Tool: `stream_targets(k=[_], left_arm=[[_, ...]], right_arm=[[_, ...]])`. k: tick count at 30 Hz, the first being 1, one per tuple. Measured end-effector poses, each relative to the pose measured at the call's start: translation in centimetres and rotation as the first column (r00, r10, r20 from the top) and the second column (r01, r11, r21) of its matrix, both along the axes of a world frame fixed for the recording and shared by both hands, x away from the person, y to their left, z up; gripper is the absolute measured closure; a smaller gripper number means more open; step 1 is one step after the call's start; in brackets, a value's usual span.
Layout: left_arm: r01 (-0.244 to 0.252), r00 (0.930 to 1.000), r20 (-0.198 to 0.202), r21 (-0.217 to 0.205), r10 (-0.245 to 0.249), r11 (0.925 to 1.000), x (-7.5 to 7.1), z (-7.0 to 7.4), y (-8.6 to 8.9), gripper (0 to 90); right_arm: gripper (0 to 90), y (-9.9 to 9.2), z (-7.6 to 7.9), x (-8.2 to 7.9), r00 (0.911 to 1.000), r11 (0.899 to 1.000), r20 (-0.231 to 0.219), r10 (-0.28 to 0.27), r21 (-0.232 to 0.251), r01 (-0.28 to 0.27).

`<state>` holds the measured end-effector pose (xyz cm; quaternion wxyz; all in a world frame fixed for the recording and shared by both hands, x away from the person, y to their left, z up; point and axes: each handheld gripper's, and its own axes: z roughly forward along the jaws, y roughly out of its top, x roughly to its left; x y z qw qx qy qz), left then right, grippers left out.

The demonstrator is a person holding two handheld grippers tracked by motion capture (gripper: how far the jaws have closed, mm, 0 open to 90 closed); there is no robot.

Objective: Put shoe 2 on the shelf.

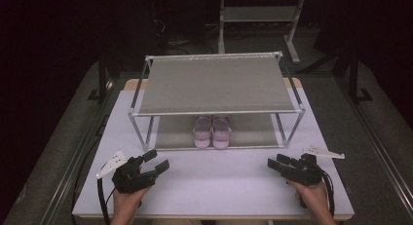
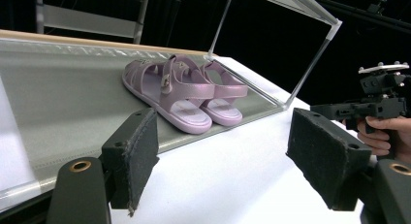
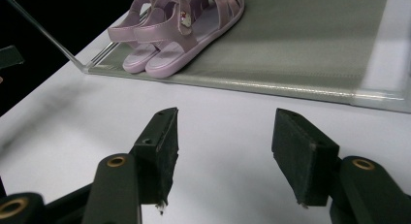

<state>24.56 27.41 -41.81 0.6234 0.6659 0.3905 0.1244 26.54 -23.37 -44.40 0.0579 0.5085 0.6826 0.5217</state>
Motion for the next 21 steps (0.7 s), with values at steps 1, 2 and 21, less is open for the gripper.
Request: stream_targets(k=[1,2,21], left_arm=[[0.0,1.0,0.0,0.0,0.0,1.0,0.0,0.0,0.0,26.5],[0.0,1.0,0.0,0.0,0.0,1.0,0.0,0.0,0.0,26.5],[0.001,1.0,0.001,-0.006,-0.001,1.0,-0.1,0.0,-0.1,26.4]], right_arm=[[42.1,-0.1,0.0,0.0,1.0,1.0,0.004,0.0,0.0,0.0],[42.1,-0.1,0.0,0.0,1.0,1.0,0.004,0.0,0.0,0.0],[40.3,-1.3,0.0,-1.6,1.0,1.0,0.006,-0.002,-0.003,0.002]])
